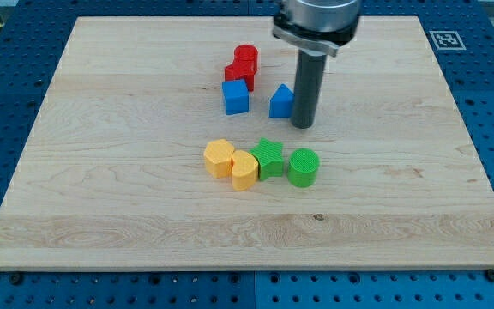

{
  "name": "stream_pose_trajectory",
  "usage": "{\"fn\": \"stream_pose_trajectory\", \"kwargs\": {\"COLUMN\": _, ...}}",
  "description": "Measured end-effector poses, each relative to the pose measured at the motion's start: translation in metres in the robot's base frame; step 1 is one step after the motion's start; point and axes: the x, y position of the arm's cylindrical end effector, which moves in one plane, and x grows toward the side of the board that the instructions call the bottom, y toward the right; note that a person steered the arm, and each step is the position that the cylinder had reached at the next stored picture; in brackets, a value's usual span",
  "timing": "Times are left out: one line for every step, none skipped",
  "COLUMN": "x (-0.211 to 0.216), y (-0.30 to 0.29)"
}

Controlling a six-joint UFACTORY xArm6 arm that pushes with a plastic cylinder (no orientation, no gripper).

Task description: Push the blue cube to the bottom right of the red star

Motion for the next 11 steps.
{"fn": "stream_pose_trajectory", "kwargs": {"x": 0.011, "y": -0.037}}
{"fn": "stream_pose_trajectory", "kwargs": {"x": 0.012, "y": -0.107}}
{"fn": "stream_pose_trajectory", "kwargs": {"x": -0.006, "y": -0.168}}
{"fn": "stream_pose_trajectory", "kwargs": {"x": -0.03, "y": -0.179}}
{"fn": "stream_pose_trajectory", "kwargs": {"x": -0.039, "y": -0.139}}
{"fn": "stream_pose_trajectory", "kwargs": {"x": -0.039, "y": -0.085}}
{"fn": "stream_pose_trajectory", "kwargs": {"x": -0.028, "y": -0.049}}
{"fn": "stream_pose_trajectory", "kwargs": {"x": 0.0, "y": -0.053}}
{"fn": "stream_pose_trajectory", "kwargs": {"x": 0.012, "y": -0.026}}
{"fn": "stream_pose_trajectory", "kwargs": {"x": 0.0, "y": 0.024}}
{"fn": "stream_pose_trajectory", "kwargs": {"x": -0.036, "y": 0.034}}
